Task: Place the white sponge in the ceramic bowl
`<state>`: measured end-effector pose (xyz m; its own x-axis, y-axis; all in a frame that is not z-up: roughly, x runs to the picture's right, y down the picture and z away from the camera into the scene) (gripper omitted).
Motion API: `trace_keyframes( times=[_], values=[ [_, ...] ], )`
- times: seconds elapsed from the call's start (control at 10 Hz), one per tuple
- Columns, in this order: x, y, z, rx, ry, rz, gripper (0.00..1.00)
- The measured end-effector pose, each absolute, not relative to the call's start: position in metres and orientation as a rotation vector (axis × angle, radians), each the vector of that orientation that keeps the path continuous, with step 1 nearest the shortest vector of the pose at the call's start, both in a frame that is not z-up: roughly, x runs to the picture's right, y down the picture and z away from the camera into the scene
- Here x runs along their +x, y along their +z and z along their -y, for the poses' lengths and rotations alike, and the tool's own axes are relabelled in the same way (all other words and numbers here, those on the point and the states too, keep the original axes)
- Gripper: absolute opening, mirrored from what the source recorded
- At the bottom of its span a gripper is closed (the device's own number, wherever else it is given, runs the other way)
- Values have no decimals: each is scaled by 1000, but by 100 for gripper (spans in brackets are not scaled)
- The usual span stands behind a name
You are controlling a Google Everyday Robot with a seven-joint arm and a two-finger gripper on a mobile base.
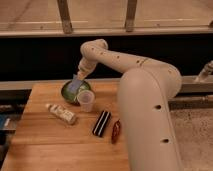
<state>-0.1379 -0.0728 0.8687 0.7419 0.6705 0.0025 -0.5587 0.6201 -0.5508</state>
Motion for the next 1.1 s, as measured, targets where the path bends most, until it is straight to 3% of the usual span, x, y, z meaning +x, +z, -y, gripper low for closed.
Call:
trace_keyframes(
  times=[0.1,1.1],
  values=[
    [-138,869,73,-556,713,216,80],
    [-138,869,73,-556,713,216,80]
  ],
)
